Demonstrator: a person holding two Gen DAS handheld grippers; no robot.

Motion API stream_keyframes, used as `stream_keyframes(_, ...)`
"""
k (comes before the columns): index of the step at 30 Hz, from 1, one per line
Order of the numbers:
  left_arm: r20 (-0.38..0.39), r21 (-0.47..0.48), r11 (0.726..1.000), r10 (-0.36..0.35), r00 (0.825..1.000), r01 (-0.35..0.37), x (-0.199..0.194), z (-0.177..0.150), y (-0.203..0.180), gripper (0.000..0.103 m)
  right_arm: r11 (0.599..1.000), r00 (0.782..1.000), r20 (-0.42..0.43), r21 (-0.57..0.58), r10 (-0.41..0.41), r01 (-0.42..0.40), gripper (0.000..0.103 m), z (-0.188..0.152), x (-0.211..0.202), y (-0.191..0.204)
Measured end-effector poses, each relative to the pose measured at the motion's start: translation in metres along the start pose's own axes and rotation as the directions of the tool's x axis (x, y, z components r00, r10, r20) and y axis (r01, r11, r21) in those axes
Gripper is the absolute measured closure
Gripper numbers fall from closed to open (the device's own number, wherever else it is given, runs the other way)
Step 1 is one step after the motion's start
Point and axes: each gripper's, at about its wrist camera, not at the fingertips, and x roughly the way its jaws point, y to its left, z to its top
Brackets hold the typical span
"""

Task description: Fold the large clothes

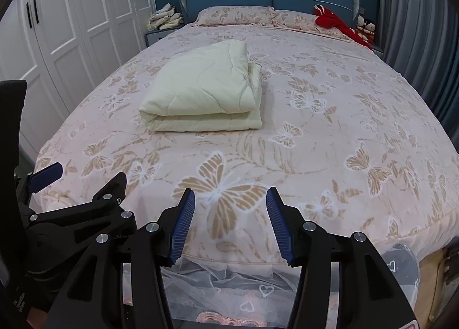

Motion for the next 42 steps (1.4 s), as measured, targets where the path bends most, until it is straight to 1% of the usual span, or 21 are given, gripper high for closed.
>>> stream_keyframes(5,-0.013,0.002,1.0,0.01,1.0,-0.01,0.004,-0.007,-0.001,0.011,1.0,1.0,-0.01,0.004,-0.005,0.005,0.052,-0.004,0.003,0.0)
stream_keyframes(16,-0.015,-0.003,0.999,0.033,0.999,-0.033,0.008,-0.008,0.0,0.011,1.0,1.0,-0.019,0.017,-0.005,0.005,0.052,-0.007,0.007,0.001)
stream_keyframes(35,-0.043,-0.015,1.0,0.02,0.999,-0.021,0.015,-0.012,0.0,0.011,0.999,0.999,-0.028,0.033,-0.015,0.016,0.052,-0.008,0.012,0.002)
stream_keyframes(42,-0.041,-0.014,1.0,0.021,0.999,-0.022,0.015,-0.013,0.0,0.011,0.999,1.0,-0.025,0.035,-0.017,0.018,0.052,-0.009,0.012,0.003)
